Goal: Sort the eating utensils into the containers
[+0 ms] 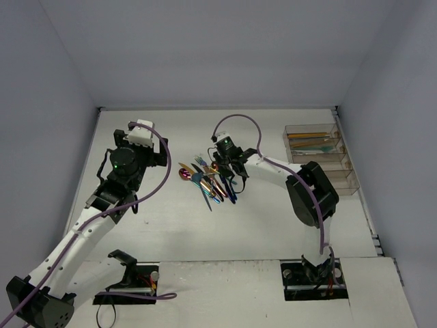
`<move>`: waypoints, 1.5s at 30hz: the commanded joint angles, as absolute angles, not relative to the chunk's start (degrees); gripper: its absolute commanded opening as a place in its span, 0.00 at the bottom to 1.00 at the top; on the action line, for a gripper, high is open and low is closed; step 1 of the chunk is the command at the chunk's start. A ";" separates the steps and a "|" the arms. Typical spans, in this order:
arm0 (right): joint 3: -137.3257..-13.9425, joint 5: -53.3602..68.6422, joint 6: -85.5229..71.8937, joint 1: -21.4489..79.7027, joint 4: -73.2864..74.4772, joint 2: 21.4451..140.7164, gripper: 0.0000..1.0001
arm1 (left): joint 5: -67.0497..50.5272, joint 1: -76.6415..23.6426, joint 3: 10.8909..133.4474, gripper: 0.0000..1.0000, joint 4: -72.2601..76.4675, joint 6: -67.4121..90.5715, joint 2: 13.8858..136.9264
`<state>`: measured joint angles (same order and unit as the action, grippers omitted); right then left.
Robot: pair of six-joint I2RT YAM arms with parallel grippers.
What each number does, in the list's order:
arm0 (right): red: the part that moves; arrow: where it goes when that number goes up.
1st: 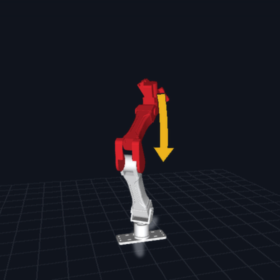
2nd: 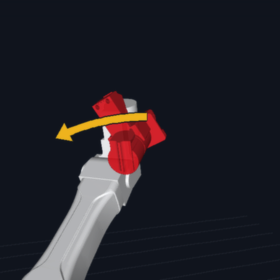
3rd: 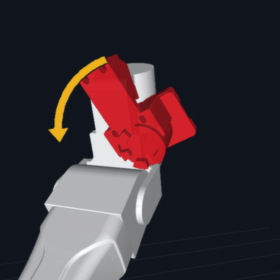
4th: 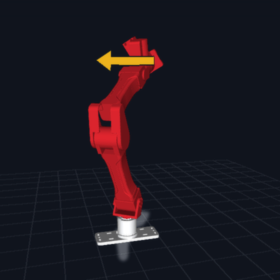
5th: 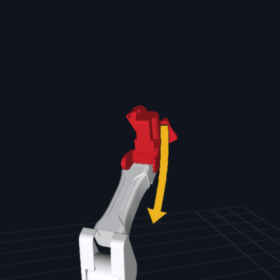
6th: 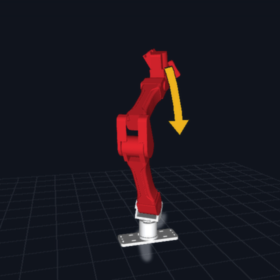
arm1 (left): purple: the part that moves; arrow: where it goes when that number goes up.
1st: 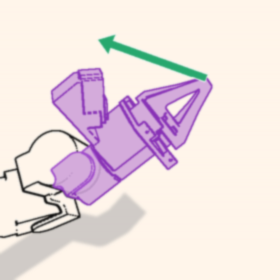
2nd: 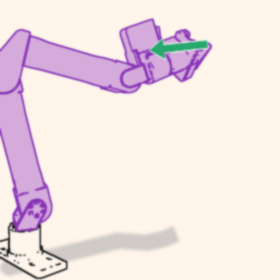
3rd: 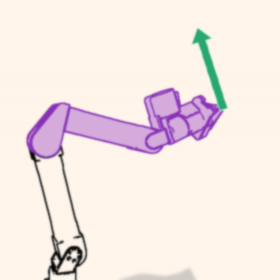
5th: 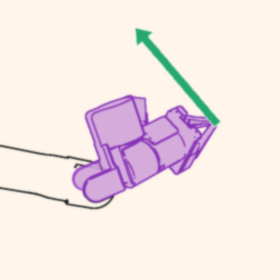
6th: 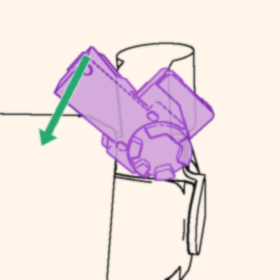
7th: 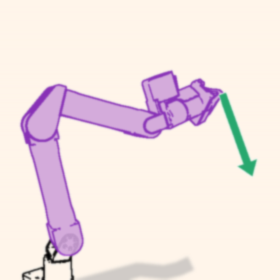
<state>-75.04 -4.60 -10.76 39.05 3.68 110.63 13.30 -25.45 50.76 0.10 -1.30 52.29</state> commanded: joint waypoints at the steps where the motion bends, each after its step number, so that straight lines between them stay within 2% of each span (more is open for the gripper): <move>1: -75.24 -8.20 -13.33 39.02 2.72 111.59 0.23 | 12.83 -25.75 53.35 0.90 3.55 -0.65 52.03; 8: -74.09 -10.72 -15.47 39.11 2.72 113.03 0.21 | 12.83 -25.84 53.44 0.90 3.52 -0.62 51.86; 22: -71.52 -8.43 -17.42 39.01 2.72 114.15 0.11 | 12.55 -25.84 53.42 0.90 3.43 -0.62 51.78; 26: -70.21 -6.68 -17.84 39.39 2.76 111.34 0.11 | 12.57 -25.84 53.44 0.90 3.43 -0.62 51.86; 32: -69.16 -7.12 -17.68 39.52 2.90 107.88 0.00 | 12.15 -25.93 53.53 0.90 3.43 -0.62 52.29; 45: -65.85 -14.26 -14.31 38.79 2.90 95.74 0.00 | 12.24 -26.13 53.46 0.90 3.45 -0.62 52.47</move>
<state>-66.27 -9.01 -15.82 39.11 3.25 103.05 12.86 -25.68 50.76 0.05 -1.30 52.51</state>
